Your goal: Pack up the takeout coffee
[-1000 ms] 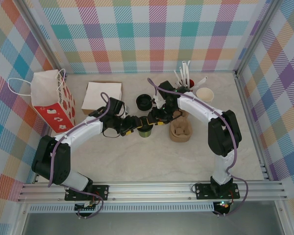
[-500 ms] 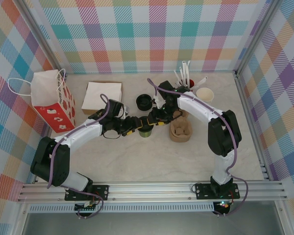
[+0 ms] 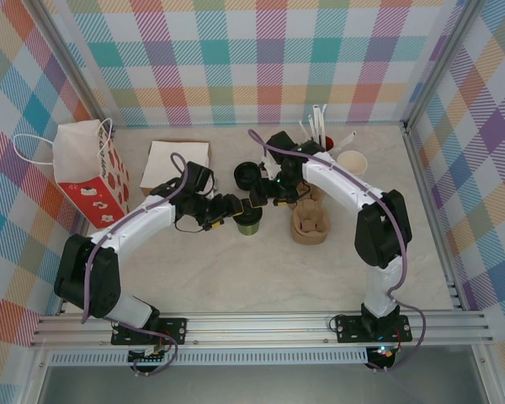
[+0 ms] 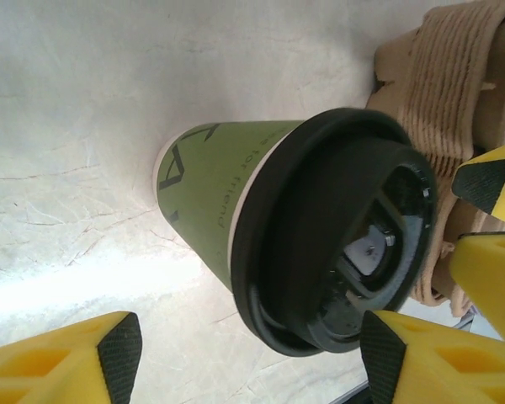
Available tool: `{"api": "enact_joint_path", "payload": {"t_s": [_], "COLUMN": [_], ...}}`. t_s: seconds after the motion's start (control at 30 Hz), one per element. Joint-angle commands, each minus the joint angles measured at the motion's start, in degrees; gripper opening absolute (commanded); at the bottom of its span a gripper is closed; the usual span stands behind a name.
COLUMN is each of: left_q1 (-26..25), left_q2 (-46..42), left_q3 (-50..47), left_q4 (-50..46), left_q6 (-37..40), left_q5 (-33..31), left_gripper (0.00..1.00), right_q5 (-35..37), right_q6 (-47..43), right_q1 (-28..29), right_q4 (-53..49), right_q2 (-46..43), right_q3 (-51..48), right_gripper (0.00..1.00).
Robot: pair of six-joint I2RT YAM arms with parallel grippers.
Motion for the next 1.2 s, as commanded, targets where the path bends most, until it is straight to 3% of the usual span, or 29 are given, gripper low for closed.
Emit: {"api": "enact_joint_path", "payload": {"t_s": [0.0, 0.17, 0.2, 0.4, 0.67, 1.17], "left_q1": [0.88, 3.83, 4.54, 8.15, 10.15, 11.01], "left_q2": [-5.04, -12.84, -14.43, -20.72, -21.47, -21.65], "left_q3": [1.38, -1.69, -2.74, -7.98, -9.47, -10.54], "left_q4": [-4.98, -8.55, -8.99, -9.44, -10.5, -10.55], "left_q6": [1.48, 2.32, 2.34, 2.44, 3.72, 4.6], "left_q5": [-2.96, -7.13, -7.74, -8.7, -8.17, -7.56], "left_gripper": [0.74, 0.81, 0.83, 0.9, 0.91, 0.91], "right_q5": [2.49, 6.99, 7.99, 14.21, 19.57, 18.02], "right_q6": [-2.05, -4.02, -4.36, -6.52, -10.06, -12.78], "right_q1": [0.82, 4.08, 4.92, 9.72, 13.05, 13.55], "right_q4": [-2.44, -6.13, -6.89, -11.37, -16.25, -17.08], "right_q2": [-3.09, -2.21, -1.73, 3.04, 9.85, 14.94], "right_q3": [1.96, 4.87, 5.77, 11.88, 19.89, 23.51], "right_gripper": [0.74, 0.89, 1.0, 1.0, 1.0, 1.0]}}
